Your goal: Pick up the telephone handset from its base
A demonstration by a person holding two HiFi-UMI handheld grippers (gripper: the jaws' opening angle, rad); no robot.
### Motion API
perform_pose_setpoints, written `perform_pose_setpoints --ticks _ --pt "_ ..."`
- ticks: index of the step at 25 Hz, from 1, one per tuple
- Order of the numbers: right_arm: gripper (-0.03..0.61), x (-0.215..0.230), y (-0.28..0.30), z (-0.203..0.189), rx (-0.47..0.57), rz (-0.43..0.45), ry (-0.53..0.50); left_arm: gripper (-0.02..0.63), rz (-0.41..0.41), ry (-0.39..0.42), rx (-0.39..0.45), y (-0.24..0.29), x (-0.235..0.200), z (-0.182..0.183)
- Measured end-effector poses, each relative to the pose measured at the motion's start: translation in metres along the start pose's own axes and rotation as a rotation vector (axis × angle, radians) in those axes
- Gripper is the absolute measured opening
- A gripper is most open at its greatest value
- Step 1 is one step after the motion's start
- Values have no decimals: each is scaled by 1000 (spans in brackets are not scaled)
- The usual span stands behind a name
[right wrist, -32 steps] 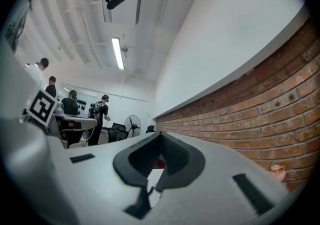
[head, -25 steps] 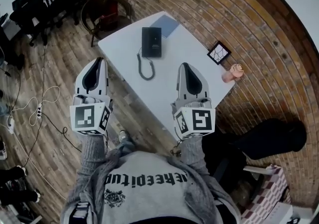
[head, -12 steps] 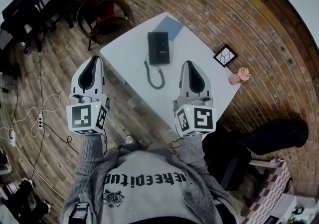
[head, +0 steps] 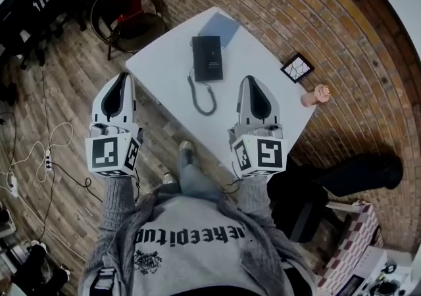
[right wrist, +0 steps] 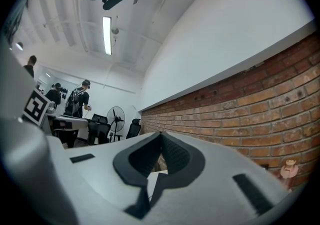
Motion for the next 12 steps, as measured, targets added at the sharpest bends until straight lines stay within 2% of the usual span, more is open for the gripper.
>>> perform_pose_setpoints --ticks 12 --pt "3 23 79 -8 43 -1 17 21 20 32 35 71 -25 9"
Point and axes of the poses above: the fingertips, and each gripper's own axes: y forward along the fingers, x to its right, z out of its top, the point moved 7 cm from there along -y, backward along the fingers, and after that the axes turned 7 degrees about -y, right-handed, at the moved point
